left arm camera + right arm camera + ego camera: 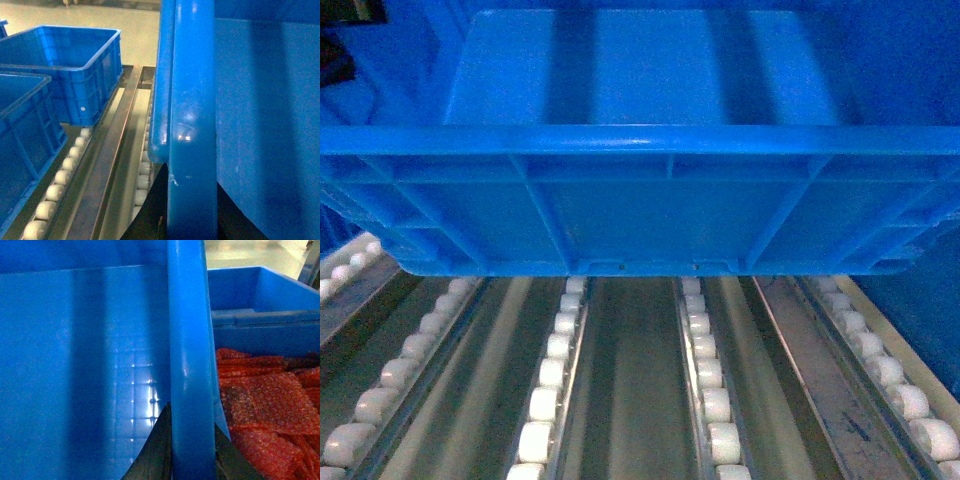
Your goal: Place box next to blue box on left shelf
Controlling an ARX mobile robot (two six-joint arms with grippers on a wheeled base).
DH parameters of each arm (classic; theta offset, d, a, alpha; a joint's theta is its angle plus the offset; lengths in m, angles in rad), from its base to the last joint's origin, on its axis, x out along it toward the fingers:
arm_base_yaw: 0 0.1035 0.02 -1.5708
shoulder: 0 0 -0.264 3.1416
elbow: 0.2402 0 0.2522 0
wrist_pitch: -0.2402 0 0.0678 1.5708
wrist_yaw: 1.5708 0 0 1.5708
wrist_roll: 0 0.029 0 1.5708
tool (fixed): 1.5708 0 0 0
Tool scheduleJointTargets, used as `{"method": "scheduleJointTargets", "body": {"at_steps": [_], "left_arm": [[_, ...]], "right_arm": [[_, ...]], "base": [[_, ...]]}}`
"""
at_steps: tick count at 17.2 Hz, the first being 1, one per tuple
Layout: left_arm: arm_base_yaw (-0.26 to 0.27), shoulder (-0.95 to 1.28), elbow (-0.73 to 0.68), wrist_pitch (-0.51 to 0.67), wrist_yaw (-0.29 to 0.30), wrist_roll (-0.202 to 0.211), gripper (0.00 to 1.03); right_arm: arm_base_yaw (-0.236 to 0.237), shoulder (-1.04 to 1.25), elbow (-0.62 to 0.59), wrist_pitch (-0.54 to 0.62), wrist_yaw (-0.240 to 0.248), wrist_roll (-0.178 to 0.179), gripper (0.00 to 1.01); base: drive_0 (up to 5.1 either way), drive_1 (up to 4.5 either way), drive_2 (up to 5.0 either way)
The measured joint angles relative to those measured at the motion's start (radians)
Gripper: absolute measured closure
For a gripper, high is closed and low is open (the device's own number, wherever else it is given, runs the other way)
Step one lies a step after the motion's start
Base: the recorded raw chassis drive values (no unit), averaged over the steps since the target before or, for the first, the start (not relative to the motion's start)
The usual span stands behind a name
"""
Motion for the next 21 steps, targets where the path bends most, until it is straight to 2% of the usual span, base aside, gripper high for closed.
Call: {"method": "scheduleJointTargets", "body": {"at_steps": [21], "left_arm": [[0.000, 0.000, 0.000, 0.000, 0.000, 0.000, 0.95]], "right_arm": [[0.000, 0.000, 0.000, 0.000, 0.000, 0.000, 0.92]], "base": [[0.0, 0.00, 0.0]]}}
